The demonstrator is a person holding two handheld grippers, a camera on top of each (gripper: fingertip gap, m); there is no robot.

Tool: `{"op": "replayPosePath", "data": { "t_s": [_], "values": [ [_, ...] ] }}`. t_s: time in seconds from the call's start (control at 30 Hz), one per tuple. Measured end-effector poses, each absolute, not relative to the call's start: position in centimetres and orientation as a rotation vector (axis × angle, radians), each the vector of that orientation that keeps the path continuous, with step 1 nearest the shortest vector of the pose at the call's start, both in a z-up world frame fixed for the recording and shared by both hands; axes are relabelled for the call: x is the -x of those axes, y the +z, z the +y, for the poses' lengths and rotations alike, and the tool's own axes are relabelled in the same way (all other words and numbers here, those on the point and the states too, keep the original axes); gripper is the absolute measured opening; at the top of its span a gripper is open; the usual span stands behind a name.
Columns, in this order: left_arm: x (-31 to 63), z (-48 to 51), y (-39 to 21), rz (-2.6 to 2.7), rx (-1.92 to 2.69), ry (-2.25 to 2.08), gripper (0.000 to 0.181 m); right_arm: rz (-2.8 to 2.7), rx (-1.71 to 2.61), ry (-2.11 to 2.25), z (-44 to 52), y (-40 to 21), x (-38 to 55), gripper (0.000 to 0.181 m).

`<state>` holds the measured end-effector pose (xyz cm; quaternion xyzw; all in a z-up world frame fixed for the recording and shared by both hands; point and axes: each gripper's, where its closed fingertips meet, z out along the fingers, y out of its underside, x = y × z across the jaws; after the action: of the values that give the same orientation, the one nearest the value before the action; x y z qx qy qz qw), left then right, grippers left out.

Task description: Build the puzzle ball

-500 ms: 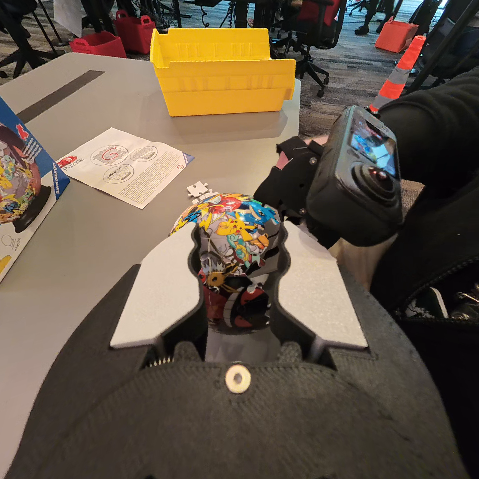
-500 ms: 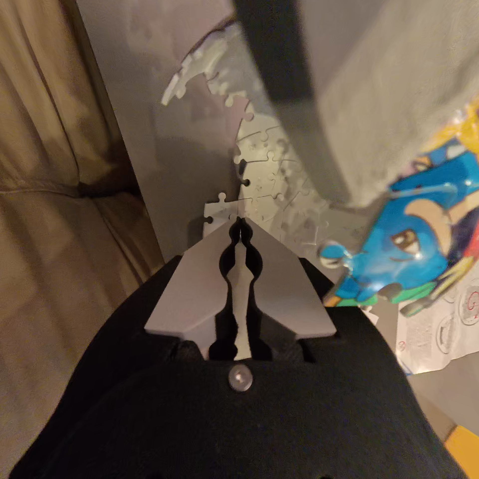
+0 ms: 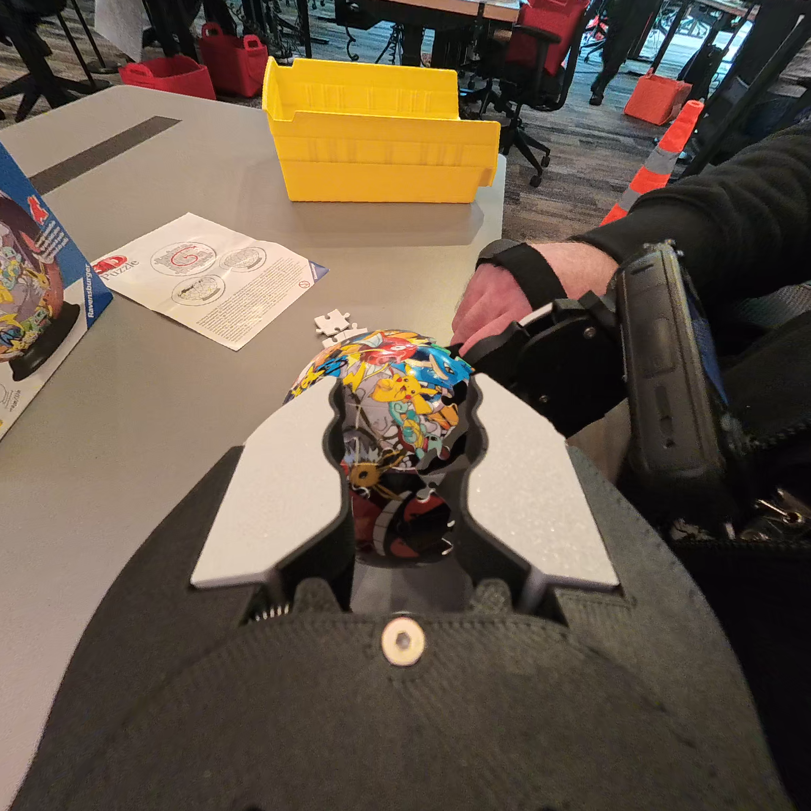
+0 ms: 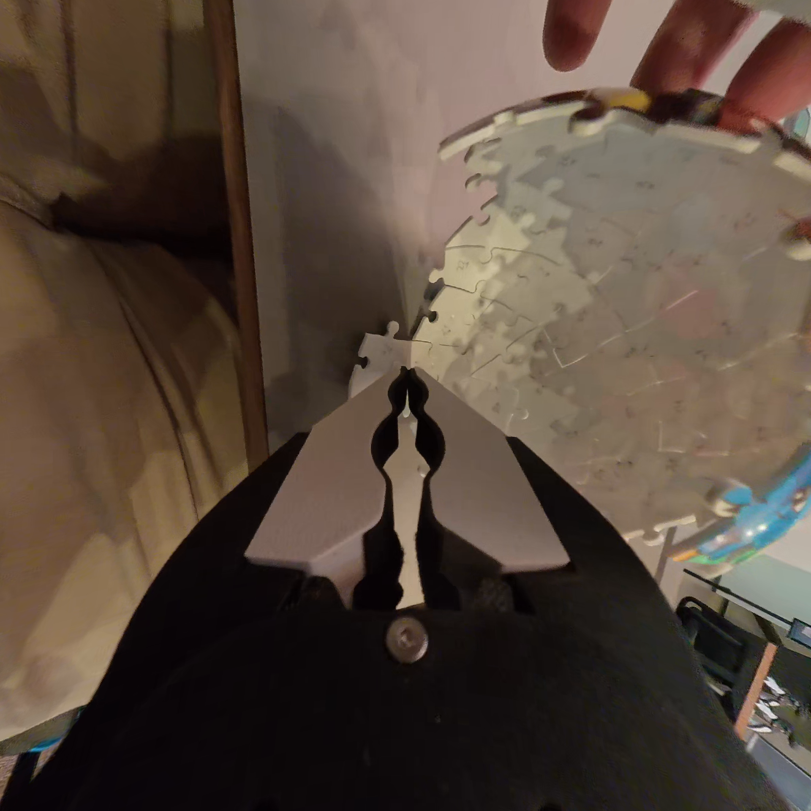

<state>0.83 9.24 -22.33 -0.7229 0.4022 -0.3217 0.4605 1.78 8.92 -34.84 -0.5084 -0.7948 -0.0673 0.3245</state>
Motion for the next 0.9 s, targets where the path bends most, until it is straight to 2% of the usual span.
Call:
{"op": "replayPosePath", "data": {
  "t_s": [0.27, 0.9],
  "values": [
    [-0.90, 9.25, -22.26, 0.983, 1.779, -0.800, 0.052, -2.159, 1.261, -0.270, 8.86, -34.87, -1.72, 0.000],
    [0.09, 10.09, -22.73, 0.930, 1.806, -0.788, 0.052, -2.076, 1.377, -0.188, 8.86, -34.54, -1.64, 0.000]
  ]
}}
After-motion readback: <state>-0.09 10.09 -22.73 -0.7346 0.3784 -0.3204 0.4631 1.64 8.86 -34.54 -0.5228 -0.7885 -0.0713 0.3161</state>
